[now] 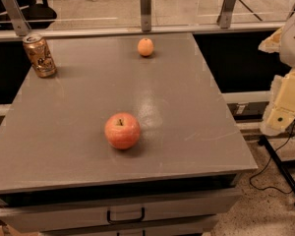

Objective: Move orange near orange can

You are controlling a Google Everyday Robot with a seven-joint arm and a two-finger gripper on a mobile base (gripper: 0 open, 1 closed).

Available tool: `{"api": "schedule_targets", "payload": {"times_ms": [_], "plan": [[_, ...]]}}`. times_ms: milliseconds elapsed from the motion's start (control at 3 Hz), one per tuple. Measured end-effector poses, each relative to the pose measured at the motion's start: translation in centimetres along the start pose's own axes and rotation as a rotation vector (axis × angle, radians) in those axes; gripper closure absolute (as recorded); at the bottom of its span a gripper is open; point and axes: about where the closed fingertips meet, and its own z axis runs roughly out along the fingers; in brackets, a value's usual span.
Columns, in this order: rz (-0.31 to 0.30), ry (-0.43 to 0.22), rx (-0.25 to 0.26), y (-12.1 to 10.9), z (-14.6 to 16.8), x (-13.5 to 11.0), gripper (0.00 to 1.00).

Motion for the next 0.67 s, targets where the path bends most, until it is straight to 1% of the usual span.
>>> {"api": "schedule_targets", "payload": {"times_ms": [333,667], "plan": [[0.000,0.000,0.000,0.00,0.00,0.00,0.00],[-0.005,-0.023,0.006,-0.41,-0.02,-0.13,0.00]]}}
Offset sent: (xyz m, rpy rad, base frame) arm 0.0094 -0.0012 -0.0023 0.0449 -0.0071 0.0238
